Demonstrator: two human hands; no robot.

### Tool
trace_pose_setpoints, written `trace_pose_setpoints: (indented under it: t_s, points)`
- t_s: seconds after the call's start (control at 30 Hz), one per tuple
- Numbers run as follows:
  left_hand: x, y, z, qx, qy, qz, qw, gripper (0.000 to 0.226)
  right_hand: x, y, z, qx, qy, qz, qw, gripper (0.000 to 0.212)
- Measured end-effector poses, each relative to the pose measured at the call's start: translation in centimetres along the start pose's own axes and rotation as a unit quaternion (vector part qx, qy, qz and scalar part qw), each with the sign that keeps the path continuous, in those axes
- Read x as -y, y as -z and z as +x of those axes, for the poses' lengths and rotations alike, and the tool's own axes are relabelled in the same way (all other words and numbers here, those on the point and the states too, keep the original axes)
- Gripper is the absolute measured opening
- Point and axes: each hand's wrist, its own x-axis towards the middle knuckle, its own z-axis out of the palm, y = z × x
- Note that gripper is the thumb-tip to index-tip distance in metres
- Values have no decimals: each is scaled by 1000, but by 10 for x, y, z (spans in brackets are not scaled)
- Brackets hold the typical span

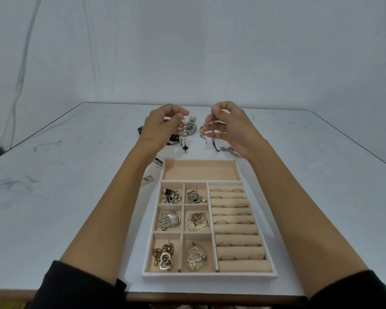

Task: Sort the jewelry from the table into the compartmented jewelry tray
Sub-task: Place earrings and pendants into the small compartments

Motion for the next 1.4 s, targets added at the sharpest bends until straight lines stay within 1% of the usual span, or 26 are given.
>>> trace_pose_setpoints:
  t_s: [0.13,0.23,0.3,0.37,0.47,0.53,0.63,0.73,0.8,0.97,1.2,1.3,1.4]
  points:
    - [-2,0,-1,11,1,-12,1000,17,2,-2,-1,11,-4,25,1000,8]
    - [-3,0,-2,9,0,-3,1000,17,1,-3,-2,-3,-6,20,1000,6]
    - [-3,-1,-3,7,0,3,1000,17,-1,-2,0,-25,-8,-19,999,4]
    - [-1,0,-3,7,0,12,1000,17,-6,1,2,-49,-16,-113,992,6]
    - [1,1,-2,11,-1,31,999,18,-15,5,3,-58,-23,-245,967,11]
    - [1,1,-2,13,2,22,1000,17,-18,7,3,-50,-5,-316,947,13]
    - [1,-1,-2,13,6,12,1000,18,-21,11,4,-42,24,-438,898,14]
    - [2,-1,-2,15,5,16,1000,18,-21,16,4,-36,15,-508,861,20]
    - [4,-1,-1,16,5,21,1000,18,-20,20,3,-20,-7,-528,849,23]
    - [5,-1,-1,18,8,21,1000,17,-15,23,-3,37,-33,-541,839,28]
    - [5,-1,-1,17,9,12,1000,16,-16,20,-3,54,-20,-577,815,21]
    - [5,-2,-1,17,9,12,1000,16,-17,19,-4,72,-32,-589,804,19]
    - [4,-3,-1,20,9,10,1000,16,-20,19,-3,79,-43,-600,795,22]
